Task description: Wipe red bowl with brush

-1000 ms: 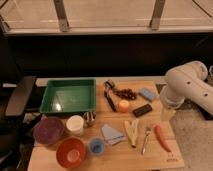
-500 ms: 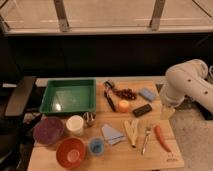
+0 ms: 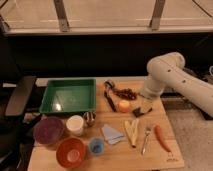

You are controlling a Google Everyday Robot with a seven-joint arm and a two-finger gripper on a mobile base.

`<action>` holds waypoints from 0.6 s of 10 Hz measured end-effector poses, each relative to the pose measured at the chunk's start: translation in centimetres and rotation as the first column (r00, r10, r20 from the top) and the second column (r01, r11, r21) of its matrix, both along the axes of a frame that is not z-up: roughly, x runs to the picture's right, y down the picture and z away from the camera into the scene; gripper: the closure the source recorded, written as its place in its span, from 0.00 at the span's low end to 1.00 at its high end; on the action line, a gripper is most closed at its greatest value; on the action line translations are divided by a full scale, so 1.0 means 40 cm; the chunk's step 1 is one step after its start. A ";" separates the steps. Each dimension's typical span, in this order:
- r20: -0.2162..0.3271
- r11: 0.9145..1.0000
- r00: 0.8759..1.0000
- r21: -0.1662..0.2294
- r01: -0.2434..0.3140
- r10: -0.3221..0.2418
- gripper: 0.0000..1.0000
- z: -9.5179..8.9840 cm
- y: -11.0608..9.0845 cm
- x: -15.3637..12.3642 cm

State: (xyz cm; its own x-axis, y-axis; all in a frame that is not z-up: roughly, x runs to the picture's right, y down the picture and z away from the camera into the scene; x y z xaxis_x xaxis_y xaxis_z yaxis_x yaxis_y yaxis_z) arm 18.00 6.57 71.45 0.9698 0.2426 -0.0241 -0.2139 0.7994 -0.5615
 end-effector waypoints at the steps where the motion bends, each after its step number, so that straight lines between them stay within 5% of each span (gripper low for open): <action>1: -0.023 0.997 0.997 0.002 -0.079 0.079 0.35 0.010 -0.011 -0.050; 4: -0.058 0.985 0.984 0.000 -0.170 0.170 0.35 0.012 -0.020 -0.113; 6: -0.058 0.985 0.983 0.001 -0.173 0.173 0.35 0.013 -0.023 -0.117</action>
